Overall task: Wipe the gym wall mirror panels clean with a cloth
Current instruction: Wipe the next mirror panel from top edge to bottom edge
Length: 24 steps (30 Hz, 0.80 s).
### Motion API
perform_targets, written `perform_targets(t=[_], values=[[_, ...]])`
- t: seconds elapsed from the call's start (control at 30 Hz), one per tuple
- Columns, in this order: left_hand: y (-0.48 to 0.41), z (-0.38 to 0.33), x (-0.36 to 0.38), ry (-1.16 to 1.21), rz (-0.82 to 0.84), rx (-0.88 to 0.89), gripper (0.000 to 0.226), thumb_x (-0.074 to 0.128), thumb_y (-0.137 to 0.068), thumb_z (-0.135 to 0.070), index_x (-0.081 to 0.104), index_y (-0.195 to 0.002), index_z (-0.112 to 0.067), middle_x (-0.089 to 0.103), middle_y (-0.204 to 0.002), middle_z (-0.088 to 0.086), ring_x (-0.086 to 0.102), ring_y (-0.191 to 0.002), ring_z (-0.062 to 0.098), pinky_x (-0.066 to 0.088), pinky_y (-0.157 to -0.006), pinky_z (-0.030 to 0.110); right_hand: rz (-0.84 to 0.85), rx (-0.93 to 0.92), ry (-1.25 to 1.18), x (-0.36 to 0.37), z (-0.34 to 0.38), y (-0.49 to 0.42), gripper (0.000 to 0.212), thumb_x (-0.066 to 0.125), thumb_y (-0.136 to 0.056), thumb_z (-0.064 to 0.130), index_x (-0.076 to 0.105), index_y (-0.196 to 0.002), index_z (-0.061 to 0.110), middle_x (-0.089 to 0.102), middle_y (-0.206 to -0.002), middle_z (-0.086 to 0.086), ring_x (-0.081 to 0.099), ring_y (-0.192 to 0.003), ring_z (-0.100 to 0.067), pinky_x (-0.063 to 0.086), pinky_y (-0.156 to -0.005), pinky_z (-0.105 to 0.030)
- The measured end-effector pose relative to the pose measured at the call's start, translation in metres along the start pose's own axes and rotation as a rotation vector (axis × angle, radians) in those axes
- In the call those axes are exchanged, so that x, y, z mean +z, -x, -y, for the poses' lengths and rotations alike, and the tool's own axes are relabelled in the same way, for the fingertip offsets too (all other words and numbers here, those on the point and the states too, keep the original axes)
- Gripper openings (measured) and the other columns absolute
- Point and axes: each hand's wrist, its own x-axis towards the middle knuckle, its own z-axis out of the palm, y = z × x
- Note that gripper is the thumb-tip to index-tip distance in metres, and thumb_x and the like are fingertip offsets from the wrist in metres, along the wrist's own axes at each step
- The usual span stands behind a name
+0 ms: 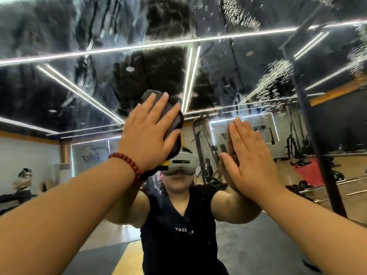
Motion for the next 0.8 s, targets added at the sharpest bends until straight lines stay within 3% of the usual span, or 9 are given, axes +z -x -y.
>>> perform_targets(t=[0.1, 0.17, 0.3, 0.37, 0.43, 0.53, 0.6, 0.7, 0.8], values=[[-0.003, 0.007, -0.007, 0.070, -0.025, -0.306, 0.059, 0.031, -0.102, -0.049, 0.024, -0.156, -0.027, 0.013, -0.165, 0.005, 0.007, -0.151, 0.028, 0.006, -0.120, 0.046, -0.003, -0.019, 0.007, 0.002, -0.002, 0.007, 0.069, 0.028, -0.099, 0.047, 0.007, -0.156, 0.014, 0.005, -0.165, -0.002, -0.004, -0.152, -0.012, -0.009, -0.122, -0.027], [0.005, -0.017, -0.004, 0.062, -0.045, -0.353, 0.060, 0.028, -0.101, -0.047, 0.024, -0.156, -0.024, 0.013, -0.165, 0.008, 0.006, -0.151, 0.030, 0.005, -0.120, 0.046, -0.008, -0.030, 0.002, 0.002, -0.003, 0.012, 0.068, 0.030, -0.099, 0.045, 0.014, -0.156, 0.011, 0.011, -0.165, -0.005, 0.004, -0.152, -0.017, -0.006, -0.122, -0.028], [0.039, -0.075, 0.015, 0.055, -0.009, 0.068, 0.063, 0.032, -0.094, -0.050, 0.039, -0.150, -0.022, 0.031, -0.159, 0.011, 0.023, -0.147, 0.033, 0.011, -0.118, 0.047, -0.021, -0.037, -0.006, 0.001, -0.006, 0.016, 0.068, 0.033, -0.100, 0.044, 0.020, -0.157, 0.011, 0.014, -0.164, -0.005, 0.007, -0.152, -0.016, -0.005, -0.122, -0.026], [0.035, -0.064, 0.015, 0.037, 0.007, 0.127, 0.063, 0.033, -0.093, -0.051, 0.041, -0.149, -0.022, 0.034, -0.157, 0.010, 0.026, -0.146, 0.033, 0.014, -0.118, 0.047, -0.020, -0.041, -0.006, 0.001, -0.006, 0.018, 0.068, 0.034, -0.100, 0.045, 0.019, -0.157, 0.011, 0.014, -0.164, -0.004, 0.006, -0.152, -0.015, -0.005, -0.122, -0.026], [0.020, -0.041, 0.009, 0.028, -0.014, -0.010, 0.065, 0.029, -0.095, -0.052, 0.036, -0.152, -0.023, 0.027, -0.161, 0.009, 0.020, -0.148, 0.032, 0.015, -0.119, 0.048, -0.024, -0.048, -0.004, 0.002, -0.007, 0.020, 0.068, 0.034, -0.100, 0.044, 0.020, -0.157, 0.011, 0.014, -0.165, -0.004, 0.007, -0.152, -0.016, -0.006, -0.122, -0.026], [0.004, -0.018, -0.002, 0.118, -0.021, -0.384, 0.060, 0.032, -0.100, -0.047, 0.026, -0.156, -0.024, 0.012, -0.165, 0.007, 0.005, -0.151, 0.029, 0.005, -0.120, 0.047, -0.042, -0.048, -0.021, 0.004, -0.008, 0.021, 0.067, 0.034, -0.100, 0.043, 0.023, -0.156, 0.009, 0.017, -0.164, -0.006, 0.010, -0.152, -0.017, -0.006, -0.122, -0.026], [0.008, -0.034, 0.003, 0.118, -0.053, -0.448, 0.060, 0.031, -0.101, -0.045, 0.025, -0.156, -0.023, 0.011, -0.165, 0.008, 0.003, -0.151, 0.030, 0.001, -0.120, 0.046, -0.051, -0.048, -0.036, 0.005, -0.009, 0.023, 0.067, 0.035, -0.100, 0.043, 0.025, -0.156, 0.009, 0.018, -0.164, -0.006, 0.011, -0.152, -0.017, -0.004, -0.123, -0.027], [0.031, -0.088, 0.019, 0.095, -0.077, -0.158, 0.063, 0.030, -0.095, -0.047, 0.035, -0.152, -0.020, 0.024, -0.161, 0.012, 0.015, -0.149, 0.034, 0.013, -0.120, 0.052, -0.065, -0.051, -0.078, 0.005, -0.010, 0.036, 0.065, 0.037, -0.099, 0.038, 0.027, -0.155, 0.007, 0.020, -0.163, -0.007, 0.012, -0.151, -0.019, 0.001, -0.123, -0.029], [0.066, -0.127, 0.031, 0.058, 0.023, 0.198, 0.063, 0.032, -0.093, -0.048, 0.039, -0.151, -0.024, 0.030, -0.160, 0.009, 0.020, -0.148, 0.031, 0.015, -0.119, 0.050, -0.054, -0.049, -0.116, 0.006, -0.013, 0.068, 0.058, 0.034, -0.100, 0.028, 0.027, -0.153, 0.006, 0.021, -0.162, -0.007, 0.010, -0.151, -0.015, 0.004, -0.123, -0.031]])
